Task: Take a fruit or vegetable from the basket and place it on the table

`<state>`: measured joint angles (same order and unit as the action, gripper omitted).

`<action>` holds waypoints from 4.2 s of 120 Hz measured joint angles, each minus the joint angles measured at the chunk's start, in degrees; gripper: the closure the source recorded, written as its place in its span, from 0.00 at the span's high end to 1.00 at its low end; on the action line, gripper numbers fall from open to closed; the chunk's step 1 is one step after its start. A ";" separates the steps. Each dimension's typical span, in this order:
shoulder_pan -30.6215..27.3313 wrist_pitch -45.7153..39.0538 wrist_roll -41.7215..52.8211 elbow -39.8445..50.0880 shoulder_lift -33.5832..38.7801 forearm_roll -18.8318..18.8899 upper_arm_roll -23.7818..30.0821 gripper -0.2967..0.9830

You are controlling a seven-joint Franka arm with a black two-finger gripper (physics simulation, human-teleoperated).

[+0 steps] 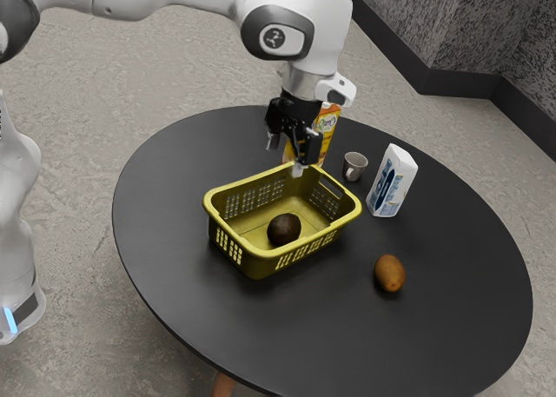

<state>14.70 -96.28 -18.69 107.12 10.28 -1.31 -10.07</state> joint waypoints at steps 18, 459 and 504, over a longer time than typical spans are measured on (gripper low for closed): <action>-0.18 -2.69 -1.83 0.04 -2.11 -0.37 -0.04 0.77; 8.76 -2.82 -46.22 -1.42 -9.31 -3.64 -8.31 0.77; 6.50 -8.04 -50.97 -1.10 -16.79 -5.47 -8.73 0.77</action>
<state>21.21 -104.32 -69.66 106.02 -6.52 -6.78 -18.80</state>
